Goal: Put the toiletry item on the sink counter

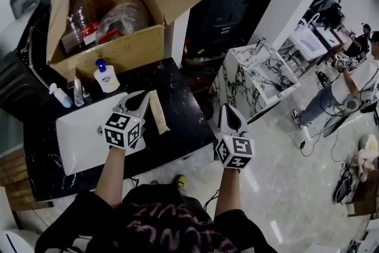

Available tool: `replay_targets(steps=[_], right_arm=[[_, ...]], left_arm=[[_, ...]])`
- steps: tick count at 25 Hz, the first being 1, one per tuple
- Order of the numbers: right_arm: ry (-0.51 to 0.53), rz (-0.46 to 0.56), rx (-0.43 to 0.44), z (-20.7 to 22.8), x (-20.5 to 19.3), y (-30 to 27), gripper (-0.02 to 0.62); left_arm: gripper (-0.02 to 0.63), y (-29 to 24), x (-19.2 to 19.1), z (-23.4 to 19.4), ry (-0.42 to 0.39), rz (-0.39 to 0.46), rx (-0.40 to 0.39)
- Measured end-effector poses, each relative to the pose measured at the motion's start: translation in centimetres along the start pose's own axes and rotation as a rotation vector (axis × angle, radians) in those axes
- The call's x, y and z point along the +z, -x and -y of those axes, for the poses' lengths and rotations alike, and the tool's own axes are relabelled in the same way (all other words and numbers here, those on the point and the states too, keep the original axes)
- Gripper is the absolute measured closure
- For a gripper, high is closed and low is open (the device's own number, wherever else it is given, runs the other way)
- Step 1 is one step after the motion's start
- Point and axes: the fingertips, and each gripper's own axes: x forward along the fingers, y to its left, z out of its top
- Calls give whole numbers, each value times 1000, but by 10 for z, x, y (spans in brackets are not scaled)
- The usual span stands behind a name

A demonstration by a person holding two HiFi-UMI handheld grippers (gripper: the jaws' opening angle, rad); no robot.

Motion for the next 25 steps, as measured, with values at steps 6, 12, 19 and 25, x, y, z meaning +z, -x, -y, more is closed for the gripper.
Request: replay_targets(steps=[6,12,19,25], right_arm=[[11,28,3,-5,14,4,591],[14,60,4,-8,28,7,592],[21,75,9,-13,35,9,592],[23,77,16,-18,33,5,594]], left_arm=[[612,12,19,1,-21,37,9],[607,20,42,-1,-42,81,35],[607,29,56,-4,-46,119,55],[606,32,56,-8,-40,129,55]])
